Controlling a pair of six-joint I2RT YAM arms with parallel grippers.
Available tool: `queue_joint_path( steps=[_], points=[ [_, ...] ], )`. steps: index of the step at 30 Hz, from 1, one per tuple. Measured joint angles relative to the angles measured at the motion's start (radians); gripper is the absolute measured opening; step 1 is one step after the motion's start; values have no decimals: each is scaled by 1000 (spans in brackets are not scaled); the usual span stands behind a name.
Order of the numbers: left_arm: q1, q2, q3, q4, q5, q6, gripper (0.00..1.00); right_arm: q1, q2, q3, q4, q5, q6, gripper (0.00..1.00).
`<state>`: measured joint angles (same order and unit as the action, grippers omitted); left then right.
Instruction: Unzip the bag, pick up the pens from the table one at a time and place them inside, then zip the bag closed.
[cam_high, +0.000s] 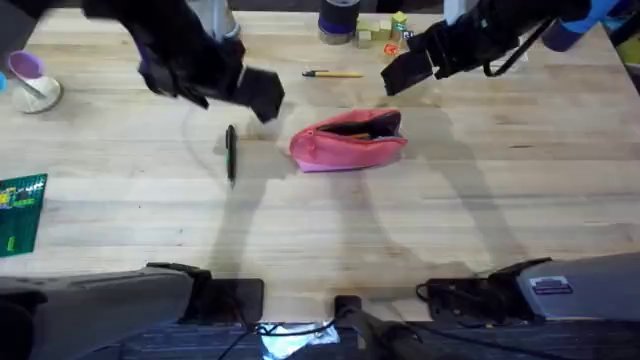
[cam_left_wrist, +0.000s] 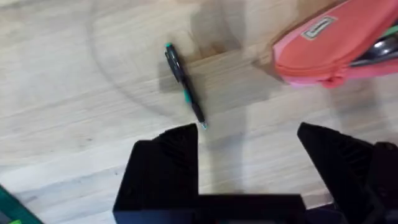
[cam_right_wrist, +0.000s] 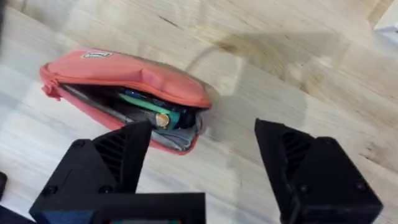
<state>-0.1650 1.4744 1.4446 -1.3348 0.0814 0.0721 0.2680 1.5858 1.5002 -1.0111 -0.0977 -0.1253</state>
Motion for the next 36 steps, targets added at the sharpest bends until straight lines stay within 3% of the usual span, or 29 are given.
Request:
queue_joint_path(
  steps=[6,11,22,36],
  points=[
    [0,0,-158,120,-41,-61,993,0,0,0,0,0,3,996],
    [16,0,-222,188,-63,-94,993,0,0,0,0,0,3,996],
    [157,0,-308,273,-75,-109,993,0,0,0,2,0,3,996],
    [158,0,-480,472,-75,-111,995,0,0,0,5,0,3,995]
  ],
)
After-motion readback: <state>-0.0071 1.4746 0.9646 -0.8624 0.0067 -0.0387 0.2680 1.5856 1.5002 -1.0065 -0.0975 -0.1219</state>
